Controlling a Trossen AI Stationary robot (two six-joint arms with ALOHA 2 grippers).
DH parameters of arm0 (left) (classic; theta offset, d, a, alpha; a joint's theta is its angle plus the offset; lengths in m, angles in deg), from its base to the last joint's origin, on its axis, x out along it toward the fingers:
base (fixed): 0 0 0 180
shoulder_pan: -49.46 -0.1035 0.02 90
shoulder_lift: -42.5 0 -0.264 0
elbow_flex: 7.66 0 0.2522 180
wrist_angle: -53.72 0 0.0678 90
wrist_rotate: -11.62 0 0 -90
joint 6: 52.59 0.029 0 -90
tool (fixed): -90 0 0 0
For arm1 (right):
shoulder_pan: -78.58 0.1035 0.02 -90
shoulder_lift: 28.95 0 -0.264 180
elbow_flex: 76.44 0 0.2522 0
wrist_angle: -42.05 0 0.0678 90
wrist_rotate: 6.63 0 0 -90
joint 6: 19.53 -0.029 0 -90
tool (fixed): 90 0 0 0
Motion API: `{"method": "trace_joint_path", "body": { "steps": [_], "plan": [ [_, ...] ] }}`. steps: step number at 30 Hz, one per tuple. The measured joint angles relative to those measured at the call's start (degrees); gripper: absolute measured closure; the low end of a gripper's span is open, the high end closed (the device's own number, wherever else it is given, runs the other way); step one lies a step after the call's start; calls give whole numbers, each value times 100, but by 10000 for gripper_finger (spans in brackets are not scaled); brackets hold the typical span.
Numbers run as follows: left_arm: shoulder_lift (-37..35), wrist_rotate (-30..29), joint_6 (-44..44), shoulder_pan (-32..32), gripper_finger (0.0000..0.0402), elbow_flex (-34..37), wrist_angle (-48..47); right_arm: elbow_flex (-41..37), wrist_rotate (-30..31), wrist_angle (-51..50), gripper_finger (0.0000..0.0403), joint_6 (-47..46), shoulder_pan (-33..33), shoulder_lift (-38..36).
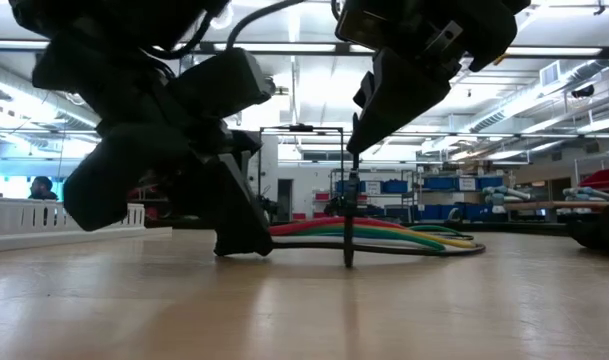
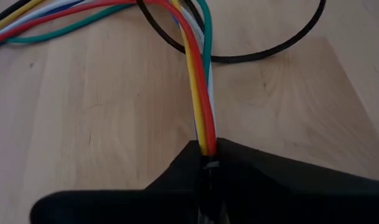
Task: Ziptie cables
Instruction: Wrap the cables together using a ziptie
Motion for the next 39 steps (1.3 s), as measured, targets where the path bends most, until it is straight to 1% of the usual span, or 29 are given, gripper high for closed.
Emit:
{"method": "trace_joint_path", "body": {
  "steps": [9, 17, 21, 25, 33, 35, 39],
  "plan": [
    [-279, -350, -4, 214, 379, 2, -132, 33, -2, 6, 403, 20, -28, 0],
    [-779, -770, -35, 307, 379, 2, -647, 406, 11, 24, 403, 408, -66, 0],
    [-920, -1069, -48, 367, 379, 2, -899, 601, 28, -60, 403, 577, -134, 0],
    [-1090, -1209, -99, 452, 379, 2, -1047, 699, 32, -153, 403, 684, -223, 0],
    [-1496, -1772, -417, 627, 379, 2, -1887, 699, -17, -239, 403, 698, -464, 0],
    [-1619, -1865, -588, 665, 379, 2, -2211, 699, -47, -250, 403, 722, -496, 0],
    [-1907, -2270, -1055, 789, 379, 2, -3011, 699, -50, -355, 403, 724, -548, 0]
  ]
}}
